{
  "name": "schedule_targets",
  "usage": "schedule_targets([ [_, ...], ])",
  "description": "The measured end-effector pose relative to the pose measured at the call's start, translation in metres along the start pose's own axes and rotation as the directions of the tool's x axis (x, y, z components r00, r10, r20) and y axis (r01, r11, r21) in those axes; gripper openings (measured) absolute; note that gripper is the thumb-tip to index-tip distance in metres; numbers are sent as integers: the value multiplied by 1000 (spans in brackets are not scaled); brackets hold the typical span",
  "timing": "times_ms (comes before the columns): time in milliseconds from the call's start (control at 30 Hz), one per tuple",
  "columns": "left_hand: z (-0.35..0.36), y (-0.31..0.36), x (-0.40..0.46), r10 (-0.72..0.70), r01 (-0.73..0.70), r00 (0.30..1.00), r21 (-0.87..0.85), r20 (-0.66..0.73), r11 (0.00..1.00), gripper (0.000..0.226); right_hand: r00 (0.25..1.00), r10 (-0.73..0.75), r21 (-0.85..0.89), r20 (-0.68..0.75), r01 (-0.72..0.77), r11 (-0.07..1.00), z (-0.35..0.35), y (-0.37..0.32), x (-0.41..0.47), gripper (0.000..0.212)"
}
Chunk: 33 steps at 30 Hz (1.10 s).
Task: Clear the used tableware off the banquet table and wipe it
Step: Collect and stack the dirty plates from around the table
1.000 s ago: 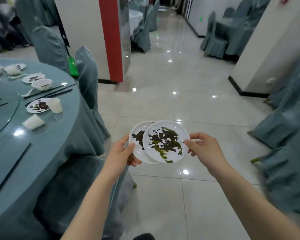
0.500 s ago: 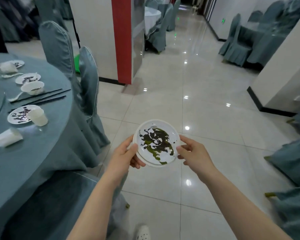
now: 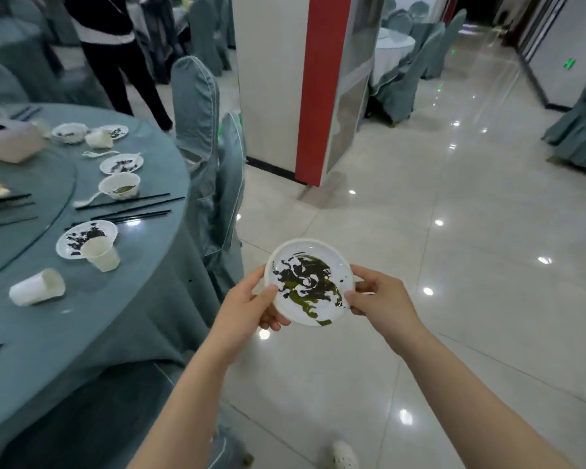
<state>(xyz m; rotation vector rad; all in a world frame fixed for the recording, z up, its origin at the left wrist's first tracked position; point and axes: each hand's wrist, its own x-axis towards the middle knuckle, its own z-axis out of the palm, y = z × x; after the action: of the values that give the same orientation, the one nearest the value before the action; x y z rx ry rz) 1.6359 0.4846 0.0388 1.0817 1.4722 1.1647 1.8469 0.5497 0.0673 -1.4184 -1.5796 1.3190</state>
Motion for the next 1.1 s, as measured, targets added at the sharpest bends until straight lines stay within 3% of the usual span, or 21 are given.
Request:
schedule_targets([
  [167,9,-2,46,-74,48,950,-93,-303,995,36,976,-24,23,218,19,1000,-1,-5,89,41],
  [333,21,6,75,-171,28,821,-259,-545,965,38,898,-41,44,439,24,999,7,-27,176,31],
  [533,-30,13,86,-164,-4,607,-210,-778,978,39,778,-60,9,626,70,998,69,-52,240,22],
  [700,-87,-3,83,-217,-49,407,-258,-887,965,39,687,-60,-23,725,110,994,141,-67,278,19],
  [833,-142,-17,89,-242,-114,257,-278,-936,954,40,654,-49,-63,755,148,987,200,-75,311,17],
  [1100,-232,-17,101,-187,-156,105,-202,-977,967,36,569,52,-137,821,107,985,311,-97,354,12],
])
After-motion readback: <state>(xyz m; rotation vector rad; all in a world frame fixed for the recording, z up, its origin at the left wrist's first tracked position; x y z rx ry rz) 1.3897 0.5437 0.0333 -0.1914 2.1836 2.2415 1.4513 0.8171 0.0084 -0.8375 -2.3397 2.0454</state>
